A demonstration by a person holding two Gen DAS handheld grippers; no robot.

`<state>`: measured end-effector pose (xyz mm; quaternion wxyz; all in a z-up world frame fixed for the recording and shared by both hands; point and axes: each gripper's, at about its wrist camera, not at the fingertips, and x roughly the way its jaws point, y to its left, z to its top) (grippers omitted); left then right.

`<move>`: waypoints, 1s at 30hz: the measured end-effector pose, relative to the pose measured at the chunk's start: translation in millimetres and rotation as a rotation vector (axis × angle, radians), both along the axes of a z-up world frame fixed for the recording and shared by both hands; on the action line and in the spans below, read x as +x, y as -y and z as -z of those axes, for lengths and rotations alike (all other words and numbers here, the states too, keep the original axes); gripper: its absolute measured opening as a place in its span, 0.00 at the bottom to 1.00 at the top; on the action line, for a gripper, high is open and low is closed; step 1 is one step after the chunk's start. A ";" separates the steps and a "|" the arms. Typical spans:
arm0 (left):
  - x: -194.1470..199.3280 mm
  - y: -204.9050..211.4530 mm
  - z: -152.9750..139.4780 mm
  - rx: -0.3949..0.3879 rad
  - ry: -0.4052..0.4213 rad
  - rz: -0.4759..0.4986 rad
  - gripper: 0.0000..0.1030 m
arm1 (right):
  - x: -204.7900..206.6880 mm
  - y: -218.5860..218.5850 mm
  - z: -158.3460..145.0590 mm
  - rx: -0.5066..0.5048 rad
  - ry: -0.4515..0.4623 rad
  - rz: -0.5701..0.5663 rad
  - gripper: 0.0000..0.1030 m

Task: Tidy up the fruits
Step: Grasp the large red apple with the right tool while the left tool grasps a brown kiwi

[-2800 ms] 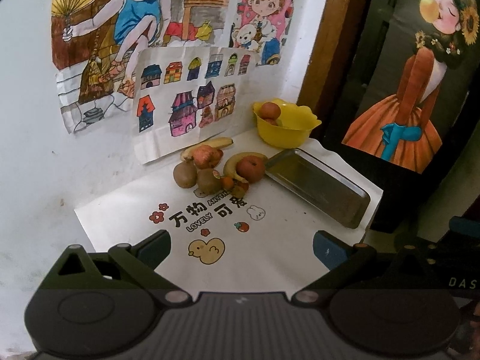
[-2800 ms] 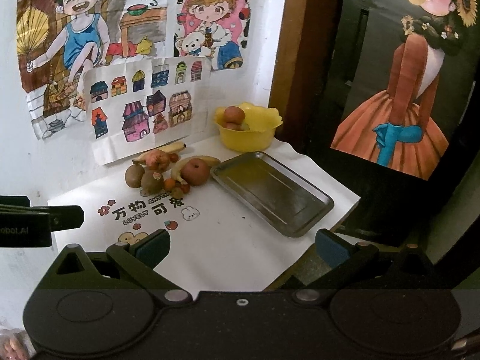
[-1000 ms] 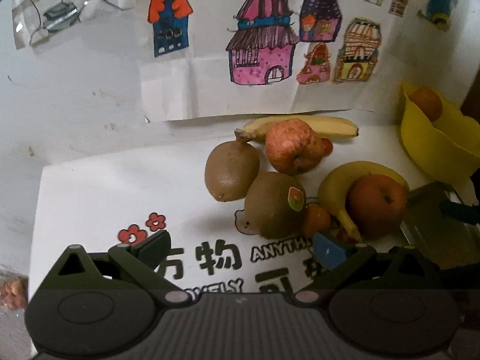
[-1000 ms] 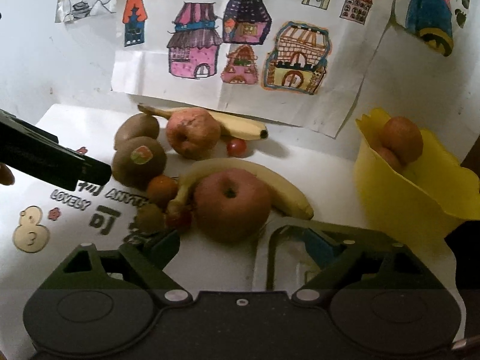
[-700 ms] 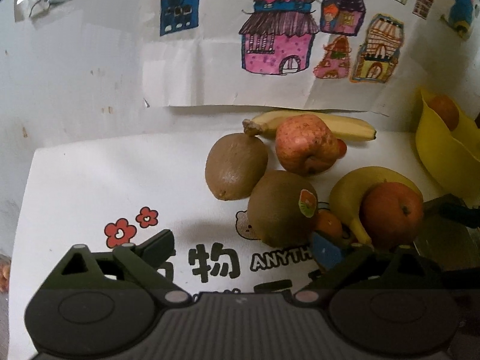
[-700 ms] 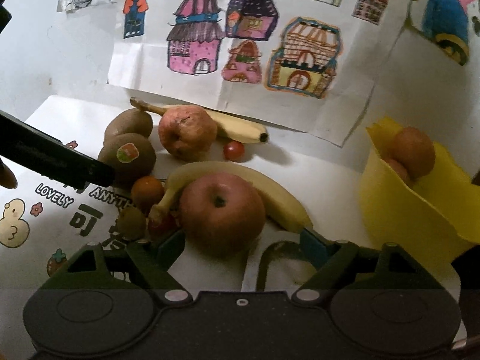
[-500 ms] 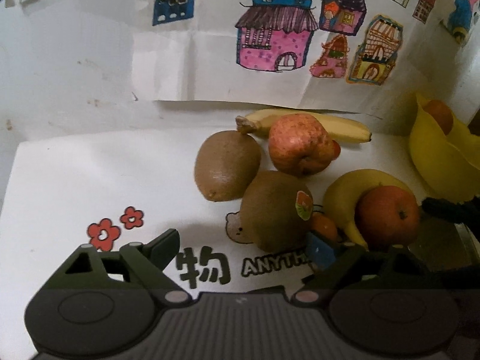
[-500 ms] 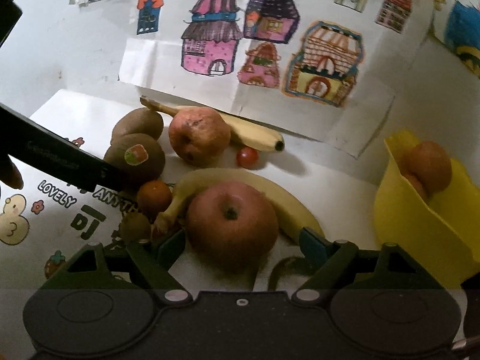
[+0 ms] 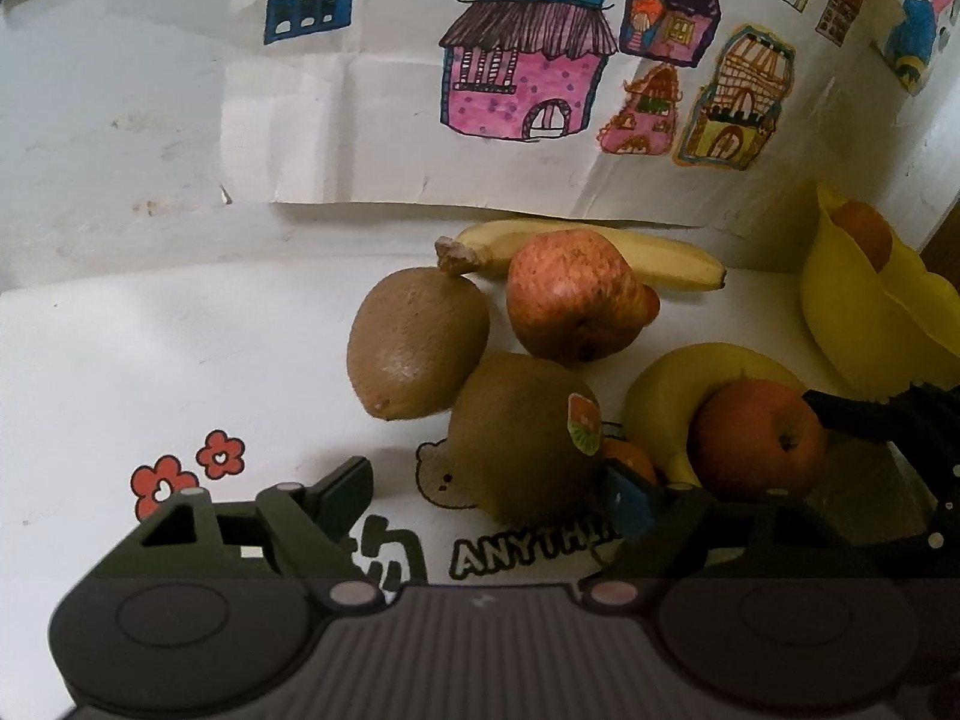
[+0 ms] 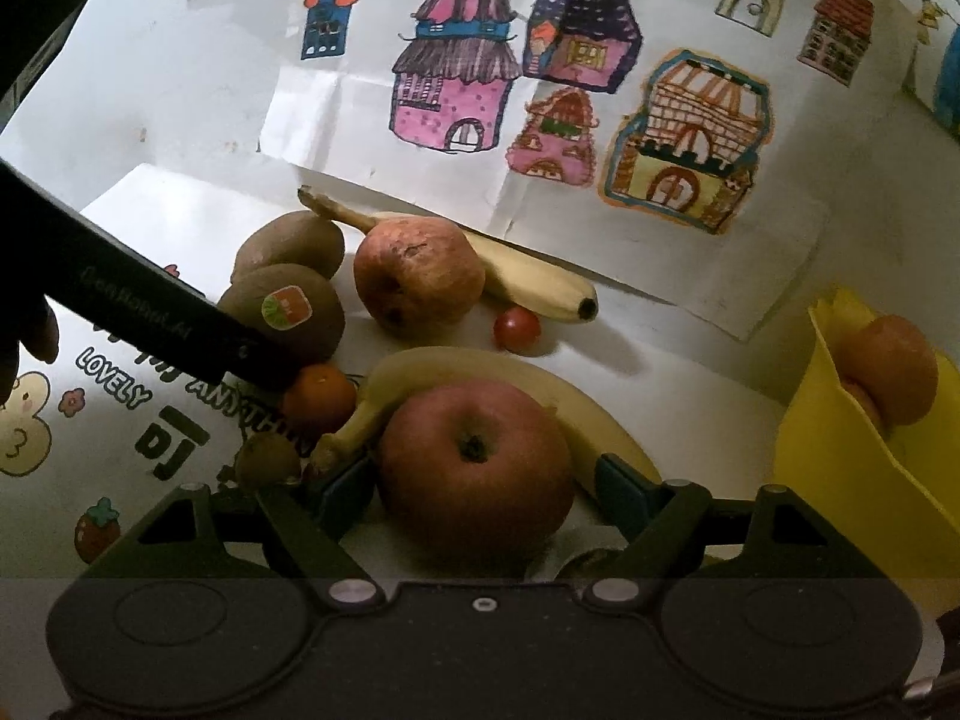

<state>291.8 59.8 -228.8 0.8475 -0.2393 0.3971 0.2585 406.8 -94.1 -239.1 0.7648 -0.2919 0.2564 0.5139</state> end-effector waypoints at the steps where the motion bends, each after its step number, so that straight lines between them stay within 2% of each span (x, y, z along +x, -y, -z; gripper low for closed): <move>1: 1.0 -0.7 -0.3 0.000 0.002 -0.002 0.83 | 0.5 -0.9 -0.2 -0.003 0.002 -0.007 0.79; 6: 5.4 -5.4 -1.7 -0.004 0.019 -0.017 0.82 | 8.9 -7.8 -0.2 -0.020 -0.026 -0.037 0.77; 11: 4.3 -6.4 -1.3 -0.038 0.041 -0.037 0.74 | 13.3 -9.7 0.3 -0.025 -0.062 -0.051 0.71; 15: -0.9 -5.0 -0.3 -0.047 0.060 -0.027 0.68 | 11.5 -5.4 0.7 -0.018 -0.067 -0.050 0.71; 23: -2.3 -6.2 0.2 -0.029 0.060 0.013 0.67 | 13.1 -4.2 0.5 -0.027 -0.060 -0.089 0.71; 30: 12.0 -7.8 3.4 -0.036 0.047 0.001 0.71 | 11.9 -8.4 11.2 -0.079 -0.037 -0.120 0.72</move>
